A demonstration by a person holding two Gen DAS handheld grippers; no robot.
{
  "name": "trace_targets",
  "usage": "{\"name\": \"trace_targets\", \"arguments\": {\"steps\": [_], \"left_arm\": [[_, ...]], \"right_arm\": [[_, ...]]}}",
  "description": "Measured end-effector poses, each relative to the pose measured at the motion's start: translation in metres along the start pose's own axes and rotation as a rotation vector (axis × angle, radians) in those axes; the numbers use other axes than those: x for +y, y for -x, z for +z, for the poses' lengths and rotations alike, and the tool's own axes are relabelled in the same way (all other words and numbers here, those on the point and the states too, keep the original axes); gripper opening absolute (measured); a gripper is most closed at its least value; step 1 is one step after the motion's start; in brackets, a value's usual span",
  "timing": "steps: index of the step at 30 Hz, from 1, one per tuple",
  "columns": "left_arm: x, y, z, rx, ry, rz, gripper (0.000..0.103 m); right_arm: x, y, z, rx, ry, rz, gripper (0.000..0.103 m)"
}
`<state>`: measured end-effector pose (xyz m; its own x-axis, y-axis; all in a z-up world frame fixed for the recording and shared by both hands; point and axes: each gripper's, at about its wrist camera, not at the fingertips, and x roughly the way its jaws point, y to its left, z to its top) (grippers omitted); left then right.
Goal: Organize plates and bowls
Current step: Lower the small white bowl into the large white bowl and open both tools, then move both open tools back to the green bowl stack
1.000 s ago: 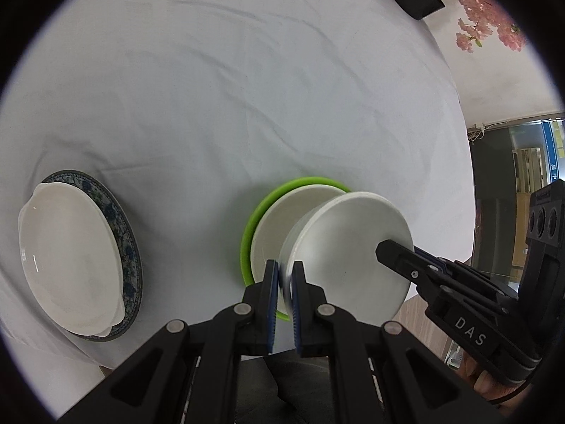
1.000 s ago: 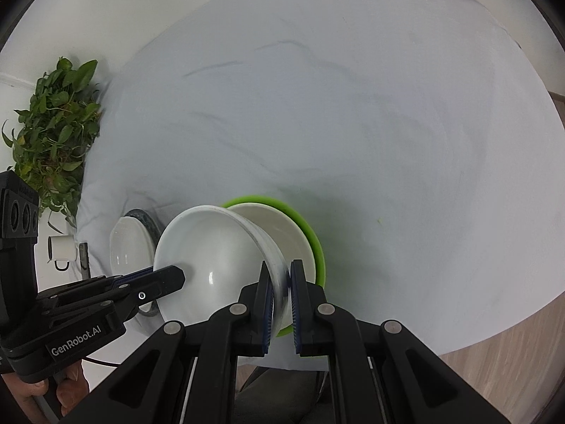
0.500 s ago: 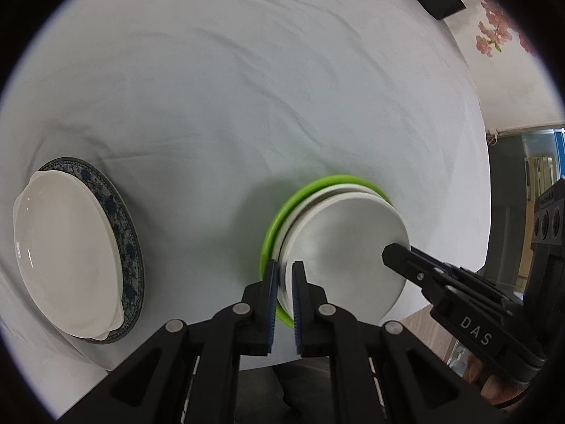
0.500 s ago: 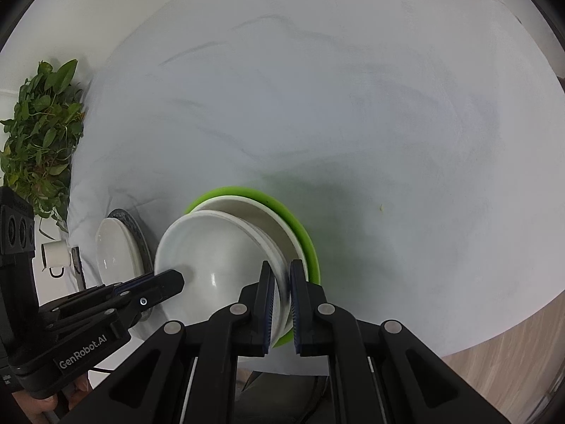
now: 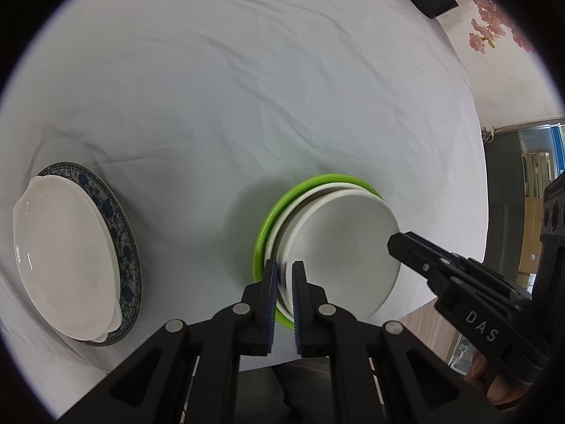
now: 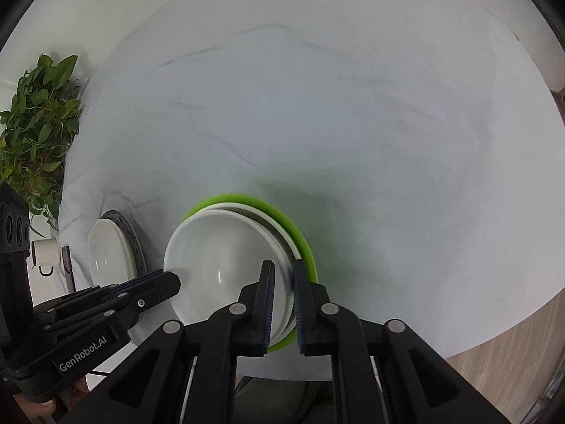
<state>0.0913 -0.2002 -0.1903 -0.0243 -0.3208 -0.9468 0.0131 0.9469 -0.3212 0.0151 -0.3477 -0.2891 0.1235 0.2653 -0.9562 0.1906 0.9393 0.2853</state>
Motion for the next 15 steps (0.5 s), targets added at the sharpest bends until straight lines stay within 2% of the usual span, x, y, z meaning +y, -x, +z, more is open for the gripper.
{"name": "trace_targets", "arguments": {"steps": [5,7,8,9,10,11,12,13,14,15], "left_arm": [[-0.002,0.007,-0.003,-0.027,0.004,0.003,0.007],[-0.002,0.024,-0.007,-0.098,-0.003,0.041,0.007],[-0.002,0.037,-0.009,-0.159,-0.013,0.095,0.007],[-0.004,0.048,-0.013,-0.221,-0.028,0.151,0.007],[-0.008,0.066,-0.019,-0.309,-0.054,0.216,0.012],[-0.013,0.082,-0.025,-0.385,-0.078,0.263,0.030],[-0.017,0.094,-0.030,-0.443,-0.090,0.287,0.046],[-0.021,0.108,-0.037,-0.507,-0.092,0.306,0.082],[-0.025,0.120,-0.045,-0.566,-0.085,0.326,0.093],[-0.029,0.127,-0.051,-0.602,-0.087,0.331,0.093]], "right_arm": [[0.007,0.014,0.002,-0.021,0.011,-0.009,0.012],[0.009,0.024,0.002,-0.037,0.027,-0.013,0.012],[0.011,0.032,0.001,-0.051,0.044,-0.016,0.018],[0.013,0.040,0.001,-0.065,0.060,-0.012,0.038],[0.012,0.048,0.000,-0.086,0.076,-0.007,0.053],[0.013,0.060,-0.001,-0.121,0.091,-0.022,0.083],[0.014,0.070,-0.002,-0.154,0.104,-0.046,0.100],[0.014,0.080,-0.004,-0.181,0.120,-0.067,0.103],[0.016,0.087,-0.005,-0.190,0.135,-0.079,0.103],[0.017,0.093,-0.006,-0.190,0.146,-0.087,0.103]]}}
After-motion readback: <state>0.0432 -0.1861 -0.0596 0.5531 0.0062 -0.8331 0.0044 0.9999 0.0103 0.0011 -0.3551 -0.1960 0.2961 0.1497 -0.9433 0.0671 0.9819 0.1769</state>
